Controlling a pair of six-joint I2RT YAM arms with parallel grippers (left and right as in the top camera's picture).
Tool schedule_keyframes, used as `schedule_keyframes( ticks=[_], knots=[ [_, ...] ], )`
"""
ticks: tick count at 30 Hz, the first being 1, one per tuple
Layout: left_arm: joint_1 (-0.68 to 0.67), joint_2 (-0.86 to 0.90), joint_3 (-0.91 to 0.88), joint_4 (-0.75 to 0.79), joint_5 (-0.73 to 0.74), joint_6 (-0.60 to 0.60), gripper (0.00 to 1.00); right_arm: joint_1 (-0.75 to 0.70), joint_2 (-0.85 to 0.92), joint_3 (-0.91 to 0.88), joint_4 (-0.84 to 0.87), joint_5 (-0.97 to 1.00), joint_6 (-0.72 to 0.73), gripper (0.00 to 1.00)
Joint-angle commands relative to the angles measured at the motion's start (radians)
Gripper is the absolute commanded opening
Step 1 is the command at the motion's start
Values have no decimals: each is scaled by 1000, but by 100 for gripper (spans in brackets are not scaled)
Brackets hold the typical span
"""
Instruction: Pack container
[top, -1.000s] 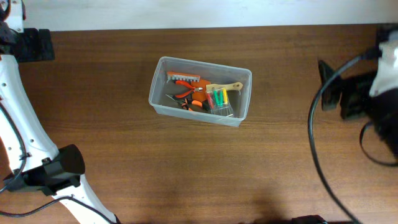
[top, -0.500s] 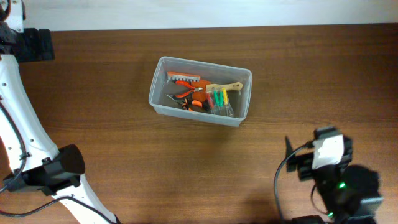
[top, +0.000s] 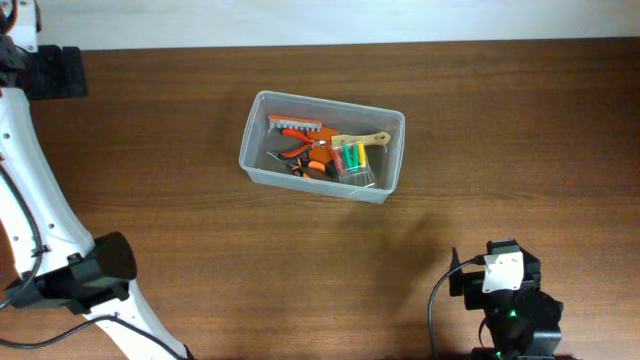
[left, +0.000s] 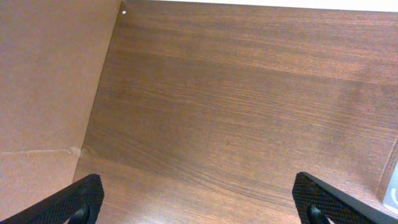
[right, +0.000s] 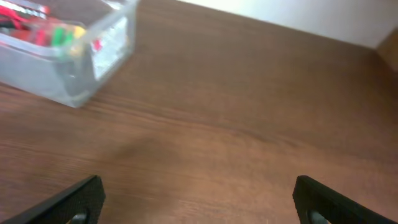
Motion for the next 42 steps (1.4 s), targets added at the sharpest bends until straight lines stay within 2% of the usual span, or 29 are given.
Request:
schedule_keyframes(
  ticks=[1, 8, 12, 20, 42],
  knots=[
    [3, -2, 3, -1, 0, -16, 99, -18, -13, -37, 6, -28, 1, 98],
    [3, -2, 3, -1, 0, -16, 99, -18, -13, -60, 3, -71, 15, 98],
    [3, -2, 3, -1, 0, -16, 99, -8, -13, -60, 2, -80, 141, 99],
    [3, -2, 3, -1, 0, -16, 99, 56, -13, -60, 3, -77, 140, 98],
    [1, -6, 3, -1, 0, -16, 99, 56, -13, -59, 3, -77, 140, 98]
  ],
)
